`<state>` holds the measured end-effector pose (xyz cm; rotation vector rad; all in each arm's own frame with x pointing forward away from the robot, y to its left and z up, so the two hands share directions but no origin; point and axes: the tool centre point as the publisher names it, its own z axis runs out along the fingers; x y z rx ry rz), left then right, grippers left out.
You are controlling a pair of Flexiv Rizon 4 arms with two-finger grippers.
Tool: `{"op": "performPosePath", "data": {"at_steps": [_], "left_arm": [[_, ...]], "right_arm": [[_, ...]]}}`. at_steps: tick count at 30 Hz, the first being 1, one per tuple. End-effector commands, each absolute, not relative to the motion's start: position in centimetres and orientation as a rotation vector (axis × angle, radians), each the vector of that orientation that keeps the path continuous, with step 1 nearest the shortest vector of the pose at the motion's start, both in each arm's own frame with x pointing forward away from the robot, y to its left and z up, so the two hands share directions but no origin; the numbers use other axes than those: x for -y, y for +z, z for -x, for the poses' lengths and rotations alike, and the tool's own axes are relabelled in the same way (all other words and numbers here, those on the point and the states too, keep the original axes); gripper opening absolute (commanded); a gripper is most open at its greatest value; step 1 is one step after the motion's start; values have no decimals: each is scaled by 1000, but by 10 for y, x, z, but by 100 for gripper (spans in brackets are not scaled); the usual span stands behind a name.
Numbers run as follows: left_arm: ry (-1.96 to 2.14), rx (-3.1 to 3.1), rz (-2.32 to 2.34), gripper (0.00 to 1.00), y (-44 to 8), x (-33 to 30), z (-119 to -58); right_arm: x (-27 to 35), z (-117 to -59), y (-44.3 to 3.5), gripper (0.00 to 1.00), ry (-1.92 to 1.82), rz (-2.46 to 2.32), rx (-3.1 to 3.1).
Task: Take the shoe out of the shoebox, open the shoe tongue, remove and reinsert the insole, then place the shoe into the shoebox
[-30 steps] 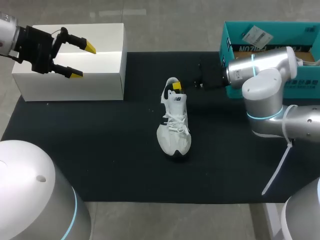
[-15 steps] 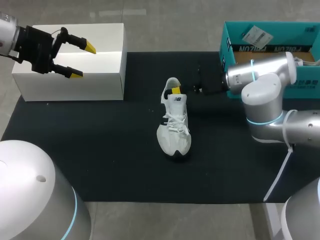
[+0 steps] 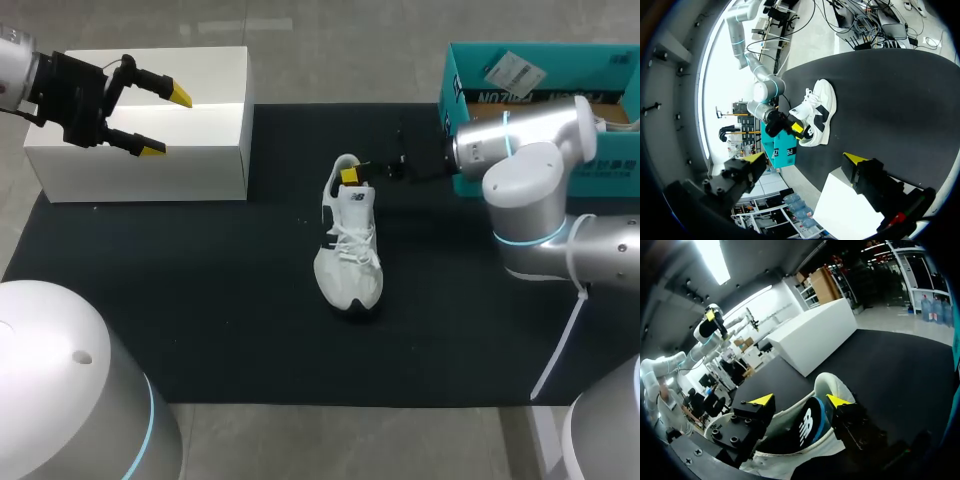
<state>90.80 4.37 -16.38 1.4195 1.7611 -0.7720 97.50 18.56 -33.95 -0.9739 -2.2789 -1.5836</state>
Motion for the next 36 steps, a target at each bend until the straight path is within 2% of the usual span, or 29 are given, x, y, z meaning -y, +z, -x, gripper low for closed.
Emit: {"op": "performPosePath", "data": {"at_steps": [1,13,14,15,16,20,36], "left_arm": [[-770,-1764,-1423,100,-163,-44,-908],[-770,-1764,-1423,100,-163,-44,-908],[-770,-1764,-1423,100,-163,-44,-908],[-770,-1764,-1423,100,-163,-44,-908],[-770,-1764,-1423,100,-163,-44,-908],[-770,-1764,-1423,100,-163,-44,-908],[-770,-1764,-1423,100,-163,-44,-908]], "right_arm": [[-184,-973,-331,100,-1578,990,2297],[-185,-972,-307,100,-1600,1039,2324],[-185,-972,-307,53,-1589,1066,2325],[-185,-972,-306,13,-1570,1101,2325],[-185,-973,-304,0,-1548,1141,2327],[-186,-973,-295,0,-1283,1306,2417],[-186,-973,-295,0,-1283,1306,2417]]}}
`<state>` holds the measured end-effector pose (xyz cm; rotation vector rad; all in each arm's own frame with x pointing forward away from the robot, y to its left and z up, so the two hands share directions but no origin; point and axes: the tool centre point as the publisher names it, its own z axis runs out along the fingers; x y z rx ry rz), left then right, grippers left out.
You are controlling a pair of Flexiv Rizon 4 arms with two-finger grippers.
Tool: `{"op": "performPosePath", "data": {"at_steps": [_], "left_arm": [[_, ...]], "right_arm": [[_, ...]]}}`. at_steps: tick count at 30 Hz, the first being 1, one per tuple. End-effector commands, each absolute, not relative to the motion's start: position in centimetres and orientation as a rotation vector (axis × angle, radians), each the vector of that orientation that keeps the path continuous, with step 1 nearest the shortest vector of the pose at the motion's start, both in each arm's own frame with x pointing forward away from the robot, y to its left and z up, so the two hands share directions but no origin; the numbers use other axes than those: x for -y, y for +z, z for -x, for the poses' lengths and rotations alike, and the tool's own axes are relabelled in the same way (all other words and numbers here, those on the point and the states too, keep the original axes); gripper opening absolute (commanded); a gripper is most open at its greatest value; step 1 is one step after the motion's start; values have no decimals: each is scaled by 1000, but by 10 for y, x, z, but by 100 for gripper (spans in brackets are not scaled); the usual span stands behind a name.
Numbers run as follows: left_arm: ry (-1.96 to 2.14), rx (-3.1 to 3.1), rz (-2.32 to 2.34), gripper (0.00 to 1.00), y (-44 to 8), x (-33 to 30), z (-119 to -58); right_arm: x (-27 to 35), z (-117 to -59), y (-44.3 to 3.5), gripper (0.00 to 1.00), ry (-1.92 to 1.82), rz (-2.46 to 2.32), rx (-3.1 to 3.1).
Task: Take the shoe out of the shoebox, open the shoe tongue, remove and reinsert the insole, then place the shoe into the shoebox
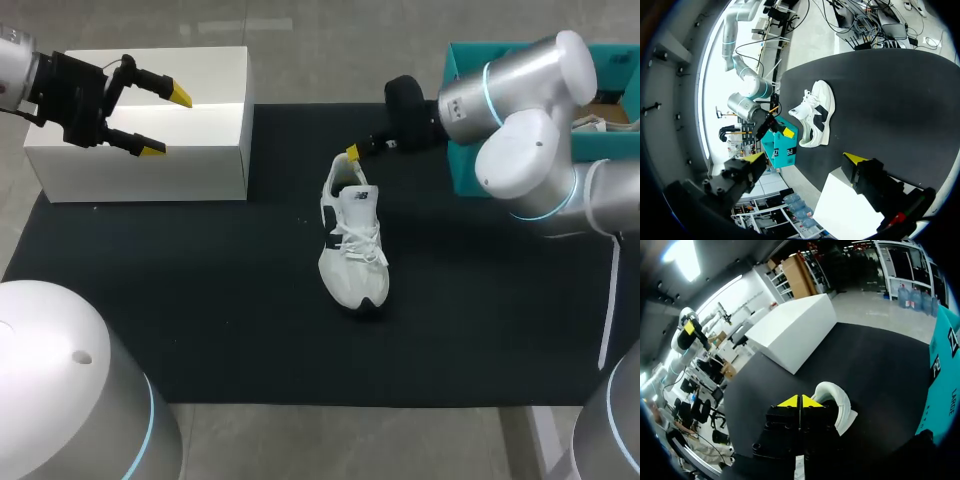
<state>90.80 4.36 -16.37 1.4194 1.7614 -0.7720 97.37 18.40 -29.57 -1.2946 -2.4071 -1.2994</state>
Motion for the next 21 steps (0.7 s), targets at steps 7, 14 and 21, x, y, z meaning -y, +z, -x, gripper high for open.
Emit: {"op": "performPosePath", "data": {"at_steps": [7,14,21], "left_arm": [[-770,-1764,-1423,100,-163,-44,-908],[-770,-1764,-1423,100,-163,-44,-908],[-770,-1764,-1423,100,-163,-44,-908]], "right_arm": [[-204,-988,-306,0,-959,1593,2526],[-207,-992,-314,0,-802,1774,2594],[-208,-989,-322,0,-664,1847,2626]]}}
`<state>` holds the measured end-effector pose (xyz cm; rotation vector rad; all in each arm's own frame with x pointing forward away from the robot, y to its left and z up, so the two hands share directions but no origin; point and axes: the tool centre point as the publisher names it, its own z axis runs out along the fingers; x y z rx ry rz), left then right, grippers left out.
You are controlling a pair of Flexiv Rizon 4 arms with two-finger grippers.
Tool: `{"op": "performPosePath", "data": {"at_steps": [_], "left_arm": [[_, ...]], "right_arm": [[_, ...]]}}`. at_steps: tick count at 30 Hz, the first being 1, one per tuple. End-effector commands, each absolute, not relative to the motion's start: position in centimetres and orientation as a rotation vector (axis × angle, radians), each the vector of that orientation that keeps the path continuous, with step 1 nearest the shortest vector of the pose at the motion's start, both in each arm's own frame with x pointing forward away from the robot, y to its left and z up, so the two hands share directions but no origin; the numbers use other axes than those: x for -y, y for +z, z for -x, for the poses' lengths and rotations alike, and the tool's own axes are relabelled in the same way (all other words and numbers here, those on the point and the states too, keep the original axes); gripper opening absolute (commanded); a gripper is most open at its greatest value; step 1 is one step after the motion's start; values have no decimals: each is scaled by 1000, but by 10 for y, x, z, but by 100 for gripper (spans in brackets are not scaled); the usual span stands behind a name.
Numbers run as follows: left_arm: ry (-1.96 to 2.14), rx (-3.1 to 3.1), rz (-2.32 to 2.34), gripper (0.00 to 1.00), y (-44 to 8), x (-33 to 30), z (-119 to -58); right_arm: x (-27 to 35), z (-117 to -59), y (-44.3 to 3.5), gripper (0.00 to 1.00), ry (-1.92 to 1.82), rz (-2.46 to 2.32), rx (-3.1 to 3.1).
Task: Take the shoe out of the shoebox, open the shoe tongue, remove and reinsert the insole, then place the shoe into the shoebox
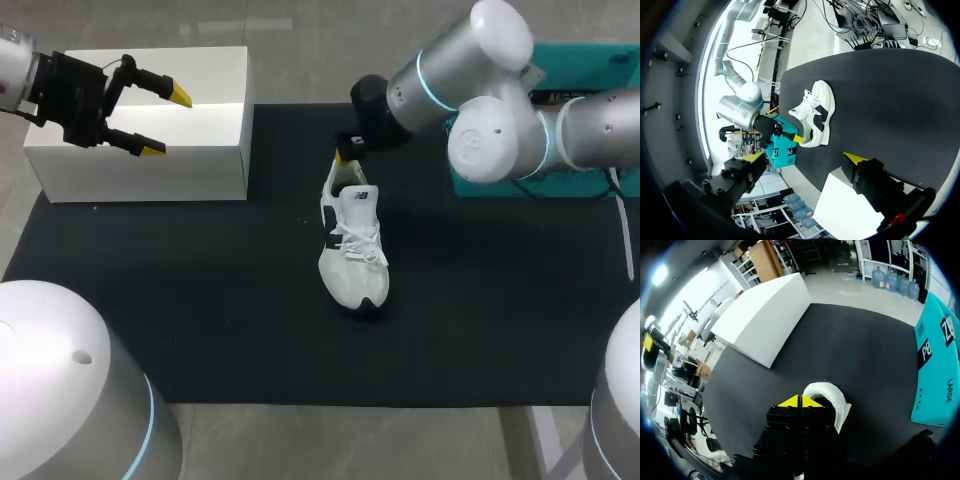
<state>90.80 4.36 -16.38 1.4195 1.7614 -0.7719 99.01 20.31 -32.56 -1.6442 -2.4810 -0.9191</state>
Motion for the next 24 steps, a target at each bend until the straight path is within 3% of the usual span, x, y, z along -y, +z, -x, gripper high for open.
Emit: {"op": "performPosePath", "data": {"at_steps": [1,24], "left_arm": [[-770,-1764,-1423,100,-163,-44,-908],[-770,-1764,-1423,100,-163,-44,-908]], "right_arm": [[-207,-989,-323,0,-655,1847,2627],[-201,-980,-356,0,-208,1975,2612]]}}
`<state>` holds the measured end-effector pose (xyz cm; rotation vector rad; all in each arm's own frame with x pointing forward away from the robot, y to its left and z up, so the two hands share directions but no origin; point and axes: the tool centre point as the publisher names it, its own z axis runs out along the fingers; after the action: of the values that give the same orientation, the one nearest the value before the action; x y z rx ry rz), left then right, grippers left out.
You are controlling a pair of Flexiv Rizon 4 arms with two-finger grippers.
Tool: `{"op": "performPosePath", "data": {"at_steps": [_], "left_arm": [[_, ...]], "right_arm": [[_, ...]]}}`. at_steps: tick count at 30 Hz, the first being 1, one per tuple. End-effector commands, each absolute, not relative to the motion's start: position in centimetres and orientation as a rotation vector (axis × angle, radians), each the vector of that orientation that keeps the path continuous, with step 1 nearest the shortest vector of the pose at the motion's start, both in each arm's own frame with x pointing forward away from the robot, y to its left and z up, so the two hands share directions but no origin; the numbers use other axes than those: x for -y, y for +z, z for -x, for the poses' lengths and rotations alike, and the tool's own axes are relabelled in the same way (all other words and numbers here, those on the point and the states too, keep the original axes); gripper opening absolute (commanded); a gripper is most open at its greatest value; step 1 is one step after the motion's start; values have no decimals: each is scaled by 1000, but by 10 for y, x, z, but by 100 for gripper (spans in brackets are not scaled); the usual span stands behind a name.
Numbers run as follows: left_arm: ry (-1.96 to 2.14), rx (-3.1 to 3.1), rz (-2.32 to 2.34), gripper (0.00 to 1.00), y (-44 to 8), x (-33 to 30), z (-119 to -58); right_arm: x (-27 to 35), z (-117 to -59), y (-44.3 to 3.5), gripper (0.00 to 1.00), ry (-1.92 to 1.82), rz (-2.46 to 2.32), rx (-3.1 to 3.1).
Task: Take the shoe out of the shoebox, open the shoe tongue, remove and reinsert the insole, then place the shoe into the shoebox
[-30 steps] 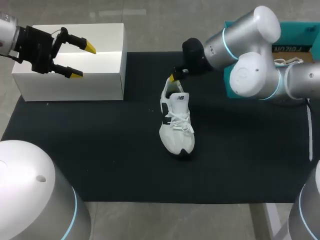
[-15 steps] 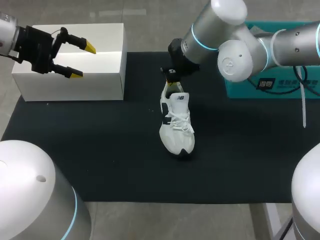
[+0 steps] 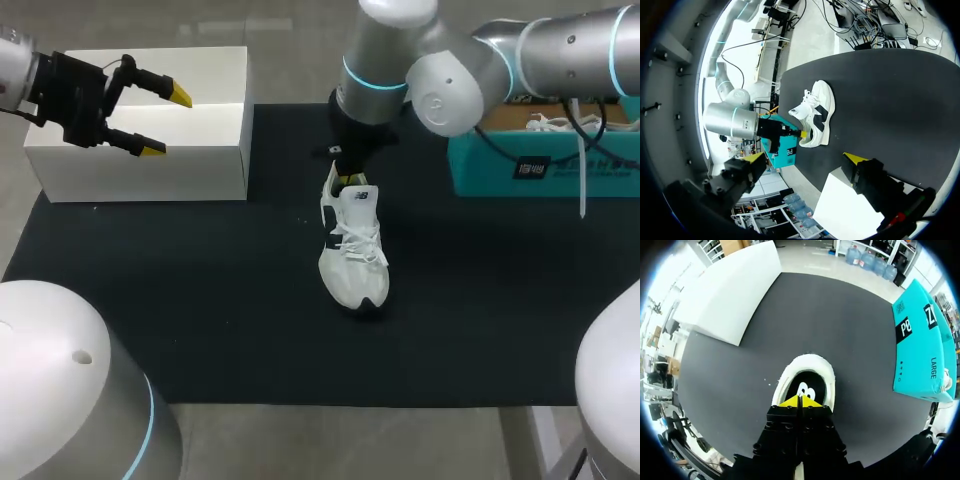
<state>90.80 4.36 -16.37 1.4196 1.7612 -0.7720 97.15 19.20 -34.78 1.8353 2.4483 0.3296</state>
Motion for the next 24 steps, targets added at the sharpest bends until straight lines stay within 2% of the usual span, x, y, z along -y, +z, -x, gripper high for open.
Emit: {"op": "performPosePath", "data": {"at_steps": [1,19,24], "left_arm": [[-770,-1764,-1423,100,-163,-44,-908],[-770,-1764,-1423,100,-163,-44,-908],[-770,-1764,-1423,100,-163,-44,-908]], "right_arm": [[-202,-981,-360,0,192,-1803,-2388],[-197,-978,-412,0,179,-1900,-2374],[-200,-973,-413,0,164,-1917,-2379]]}}
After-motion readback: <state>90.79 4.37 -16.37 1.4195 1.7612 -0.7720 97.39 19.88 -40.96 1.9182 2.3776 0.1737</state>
